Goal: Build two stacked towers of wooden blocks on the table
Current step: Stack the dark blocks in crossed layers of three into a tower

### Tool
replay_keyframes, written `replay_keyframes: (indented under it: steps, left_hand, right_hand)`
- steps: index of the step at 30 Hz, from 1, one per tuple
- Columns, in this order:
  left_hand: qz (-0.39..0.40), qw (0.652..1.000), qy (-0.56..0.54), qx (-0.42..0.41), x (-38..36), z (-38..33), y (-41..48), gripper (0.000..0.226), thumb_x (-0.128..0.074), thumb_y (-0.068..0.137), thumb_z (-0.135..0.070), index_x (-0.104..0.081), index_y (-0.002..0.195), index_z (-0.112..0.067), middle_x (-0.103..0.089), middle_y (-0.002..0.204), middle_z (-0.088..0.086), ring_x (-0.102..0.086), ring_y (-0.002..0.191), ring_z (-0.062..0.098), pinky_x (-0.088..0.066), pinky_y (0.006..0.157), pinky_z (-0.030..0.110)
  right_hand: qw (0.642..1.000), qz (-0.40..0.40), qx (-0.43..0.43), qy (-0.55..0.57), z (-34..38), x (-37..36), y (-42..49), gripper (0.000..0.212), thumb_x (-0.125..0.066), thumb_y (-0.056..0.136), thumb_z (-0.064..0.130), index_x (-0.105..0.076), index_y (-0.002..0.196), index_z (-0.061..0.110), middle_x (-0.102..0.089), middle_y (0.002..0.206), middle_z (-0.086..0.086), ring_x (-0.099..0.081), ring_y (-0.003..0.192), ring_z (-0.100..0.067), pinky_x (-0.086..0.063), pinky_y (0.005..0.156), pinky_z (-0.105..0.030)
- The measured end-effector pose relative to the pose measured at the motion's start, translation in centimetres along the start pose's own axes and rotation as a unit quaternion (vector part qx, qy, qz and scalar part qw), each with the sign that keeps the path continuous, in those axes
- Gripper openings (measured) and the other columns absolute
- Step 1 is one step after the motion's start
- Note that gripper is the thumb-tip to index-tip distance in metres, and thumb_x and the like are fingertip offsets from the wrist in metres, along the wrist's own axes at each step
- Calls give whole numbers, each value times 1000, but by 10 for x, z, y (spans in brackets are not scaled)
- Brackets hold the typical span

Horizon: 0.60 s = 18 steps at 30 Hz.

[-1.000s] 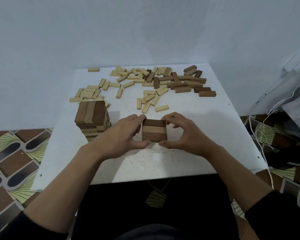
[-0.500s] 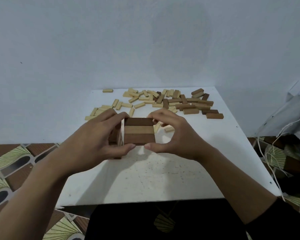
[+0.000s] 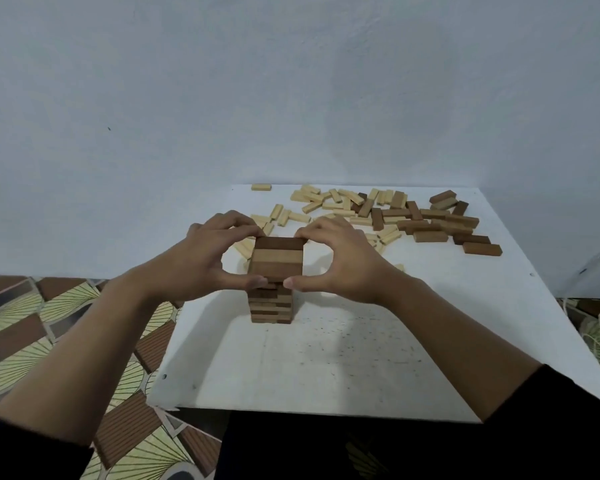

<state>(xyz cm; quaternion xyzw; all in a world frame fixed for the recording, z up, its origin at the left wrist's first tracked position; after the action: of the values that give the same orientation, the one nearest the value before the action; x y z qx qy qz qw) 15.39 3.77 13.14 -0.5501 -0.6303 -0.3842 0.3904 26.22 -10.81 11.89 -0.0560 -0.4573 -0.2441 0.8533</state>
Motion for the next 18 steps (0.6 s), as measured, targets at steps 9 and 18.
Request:
replay_keyframes:
  steps: [9,18]
  left_hand:
    - [32,999,-23,8,-11,33,11,93,-46,67,-95,-49,138,-35,-41,134,-23,-32,127,-9,-25,105,38]
    - [26,999,-30,12,-20,41,9,96,-44,63,-99,-51,134,-35,-41,132,-23,-33,129,-5,-26,106,39]
  right_hand:
    - [999,15,-21,-33,-2,-12,20,81,-76,73,66,-55,140,25,-43,131,14,-34,127,-9,-27,112,-44]
    - [998,28,-26,-46,-3,-19,20,77,-76,74,66,-55,138,29,-42,131,12,-32,126,-8,-28,112,-45]
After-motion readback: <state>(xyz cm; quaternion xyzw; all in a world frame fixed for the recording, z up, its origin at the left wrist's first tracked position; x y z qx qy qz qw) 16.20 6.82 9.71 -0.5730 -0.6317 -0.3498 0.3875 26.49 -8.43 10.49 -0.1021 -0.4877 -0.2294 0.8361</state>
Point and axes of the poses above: each hand's wrist, its own y-axis towards the middle knuckle, its own x-axis out of the back of the hand, z = x × y, the point moved 8 cm from there along y, towards the middle knuckle
